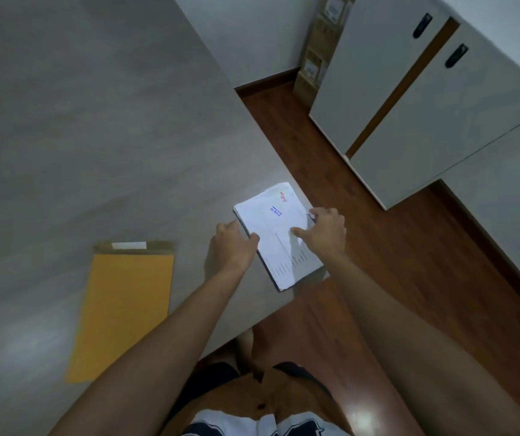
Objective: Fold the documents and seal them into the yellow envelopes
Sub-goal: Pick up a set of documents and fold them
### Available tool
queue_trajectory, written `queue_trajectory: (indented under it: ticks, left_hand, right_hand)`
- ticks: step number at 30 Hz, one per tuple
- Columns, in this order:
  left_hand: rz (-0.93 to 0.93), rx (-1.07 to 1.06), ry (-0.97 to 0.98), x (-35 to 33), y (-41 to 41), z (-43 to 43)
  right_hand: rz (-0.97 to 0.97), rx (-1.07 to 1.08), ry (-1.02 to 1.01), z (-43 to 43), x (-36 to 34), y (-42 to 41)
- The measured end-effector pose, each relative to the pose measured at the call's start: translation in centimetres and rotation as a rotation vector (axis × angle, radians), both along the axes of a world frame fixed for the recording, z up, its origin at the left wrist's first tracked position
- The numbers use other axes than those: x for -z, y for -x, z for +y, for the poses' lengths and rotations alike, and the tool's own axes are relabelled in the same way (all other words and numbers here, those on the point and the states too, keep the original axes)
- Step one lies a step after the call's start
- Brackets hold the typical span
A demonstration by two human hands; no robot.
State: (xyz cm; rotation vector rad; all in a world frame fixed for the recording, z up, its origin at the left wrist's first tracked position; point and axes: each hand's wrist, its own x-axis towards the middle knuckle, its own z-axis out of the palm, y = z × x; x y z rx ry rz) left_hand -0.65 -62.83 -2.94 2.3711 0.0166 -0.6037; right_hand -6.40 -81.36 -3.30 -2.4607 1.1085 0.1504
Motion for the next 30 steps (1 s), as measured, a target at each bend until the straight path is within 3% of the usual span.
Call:
queue_trajectory:
  ticks: [30]
  left_hand:
    - [-0.007,-0.219,0.109,0.9,0.4,-2.4]
  right_hand:
    - [0.001,-0.001,-0.024,0.1,0.9,-0.4]
